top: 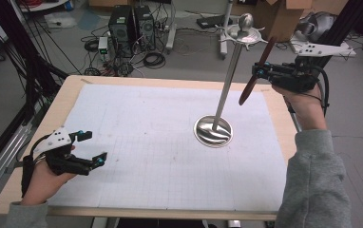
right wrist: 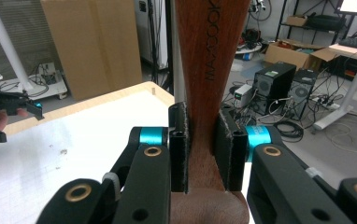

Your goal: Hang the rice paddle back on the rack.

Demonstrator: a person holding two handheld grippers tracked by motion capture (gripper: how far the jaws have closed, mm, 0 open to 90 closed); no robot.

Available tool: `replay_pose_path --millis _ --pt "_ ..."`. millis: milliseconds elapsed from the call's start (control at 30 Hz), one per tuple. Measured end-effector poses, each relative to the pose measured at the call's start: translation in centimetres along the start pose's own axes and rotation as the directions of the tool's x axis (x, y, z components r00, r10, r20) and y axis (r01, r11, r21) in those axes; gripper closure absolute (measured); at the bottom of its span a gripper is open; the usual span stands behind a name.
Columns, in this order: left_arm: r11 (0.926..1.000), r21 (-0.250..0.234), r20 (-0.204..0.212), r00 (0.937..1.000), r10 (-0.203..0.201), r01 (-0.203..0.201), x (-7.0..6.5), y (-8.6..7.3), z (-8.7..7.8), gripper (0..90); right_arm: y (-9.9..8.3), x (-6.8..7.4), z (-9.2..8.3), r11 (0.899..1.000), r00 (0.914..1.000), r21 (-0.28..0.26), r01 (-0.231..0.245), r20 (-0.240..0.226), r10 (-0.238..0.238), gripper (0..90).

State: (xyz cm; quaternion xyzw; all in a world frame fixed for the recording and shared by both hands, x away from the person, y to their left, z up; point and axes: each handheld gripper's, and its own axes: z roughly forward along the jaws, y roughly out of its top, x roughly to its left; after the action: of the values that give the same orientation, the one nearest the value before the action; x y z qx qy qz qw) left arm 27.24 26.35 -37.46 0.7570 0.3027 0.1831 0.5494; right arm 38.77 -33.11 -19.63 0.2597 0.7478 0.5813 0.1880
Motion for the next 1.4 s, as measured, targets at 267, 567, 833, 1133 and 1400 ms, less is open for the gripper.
replay_pose_path --millis 267,567,833,1133,1400 --pt "1.0 0.002 0.001 1.0 -0.003 0.003 0.0 -0.1 0.0 2.8 0.0 0.0 0.3 1.0 1.0 -0.002 0.001 0.001 -0.001 77.0" --pt "1.0 0.006 0.004 1.0 -0.003 0.003 0.0 -0.1 0.0 2.8 0.0 0.1 0.7 1.0 1.0 -0.001 -0.006 -0.006 0.006 77.1" --pt "1.0 0.009 0.005 1.0 -0.002 0.002 0.0 -0.1 0.0 2.8 0.1 0.1 1.0 1.0 0.9999 -0.007 -0.003 -0.013 0.003 77.1" --pt "0.9999 0.011 0.002 1.0 -0.001 0.001 0.0 -0.2 0.1 2.8 -0.1 0.1 1.4 1.0 0.9998 0.007 -0.004 -0.018 0.004 77.0" --pt "0.9998 0.022 -0.006 1.0 -0.004 0.004 0.1 -0.2 0.2 2.8 -0.4 0.1 1.4 1.0 0.9997 -0.004 -0.007 -0.022 0.007 75.9"
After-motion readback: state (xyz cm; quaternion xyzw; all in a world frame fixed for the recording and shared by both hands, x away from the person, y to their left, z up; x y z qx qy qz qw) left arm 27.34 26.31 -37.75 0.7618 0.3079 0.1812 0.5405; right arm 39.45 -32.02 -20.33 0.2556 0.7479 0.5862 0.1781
